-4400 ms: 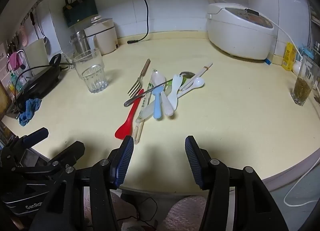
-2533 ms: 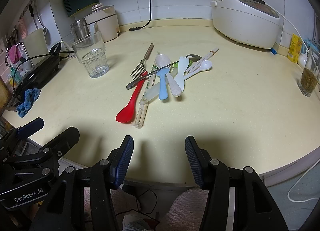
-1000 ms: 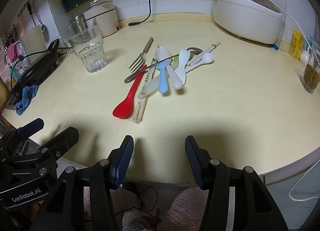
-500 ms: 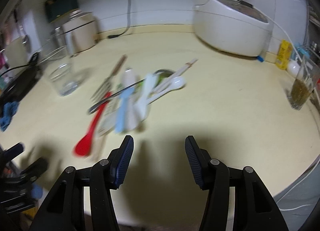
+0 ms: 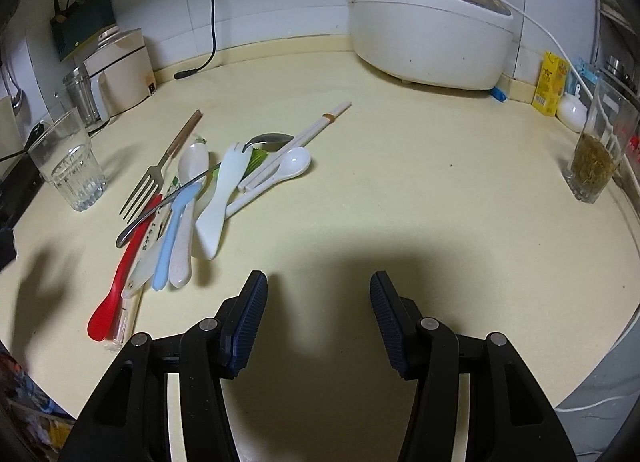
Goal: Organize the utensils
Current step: 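Grasp the clear ribbed glass with the left gripper and lift it, then hold the glass up with the left gripper while the right gripper grasps the wooden-handled fork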
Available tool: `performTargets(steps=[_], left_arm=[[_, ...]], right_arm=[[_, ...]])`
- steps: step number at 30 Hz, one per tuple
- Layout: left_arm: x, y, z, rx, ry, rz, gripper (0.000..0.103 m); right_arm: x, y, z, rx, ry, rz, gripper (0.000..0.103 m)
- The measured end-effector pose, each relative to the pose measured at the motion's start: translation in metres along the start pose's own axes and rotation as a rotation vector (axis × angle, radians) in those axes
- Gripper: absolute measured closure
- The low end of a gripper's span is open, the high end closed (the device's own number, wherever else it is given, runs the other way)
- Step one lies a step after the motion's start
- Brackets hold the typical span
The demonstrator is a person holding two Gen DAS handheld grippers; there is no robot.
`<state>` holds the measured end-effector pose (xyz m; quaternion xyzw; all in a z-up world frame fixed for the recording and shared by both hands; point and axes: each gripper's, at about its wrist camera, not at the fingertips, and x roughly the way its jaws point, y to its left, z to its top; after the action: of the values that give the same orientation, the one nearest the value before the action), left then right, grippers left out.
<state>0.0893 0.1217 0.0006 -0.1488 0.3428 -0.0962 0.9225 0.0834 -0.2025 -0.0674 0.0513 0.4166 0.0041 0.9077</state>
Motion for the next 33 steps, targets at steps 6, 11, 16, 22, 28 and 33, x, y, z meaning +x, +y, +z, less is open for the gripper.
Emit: performTargets(steps=[6, 11, 16, 22, 28, 33], left_arm=[[0.033, -0.012, 0.040, 0.240, 0.037, -0.006, 0.005], [0.068, -0.009, 0.061, 0.324, 0.123, -0.070, 0.008], [0.095, 0.004, 0.068, 0.335, 0.181, -0.106, 0.009], [0.121, 0.011, 0.063, 0.365, 0.220, -0.103, 0.017], [0.129, 0.020, 0.070, 0.324, 0.245, -0.159, 0.025], [0.129, 0.016, 0.070, 0.347, 0.252, -0.195, 0.026]], right_arm=[[0.001, -0.003, 0.002, -0.005, -0.004, -0.002, 0.049], [0.002, -0.003, 0.003, -0.019, -0.009, 0.000, 0.049], [0.003, -0.002, 0.005, -0.028, -0.006, -0.011, 0.049], [0.009, 0.002, 0.009, -0.062, 0.001, -0.042, 0.049], [0.013, 0.000, 0.014, -0.061, 0.010, -0.048, 0.049], [0.017, 0.000, 0.017, -0.059, 0.002, -0.055, 0.049]])
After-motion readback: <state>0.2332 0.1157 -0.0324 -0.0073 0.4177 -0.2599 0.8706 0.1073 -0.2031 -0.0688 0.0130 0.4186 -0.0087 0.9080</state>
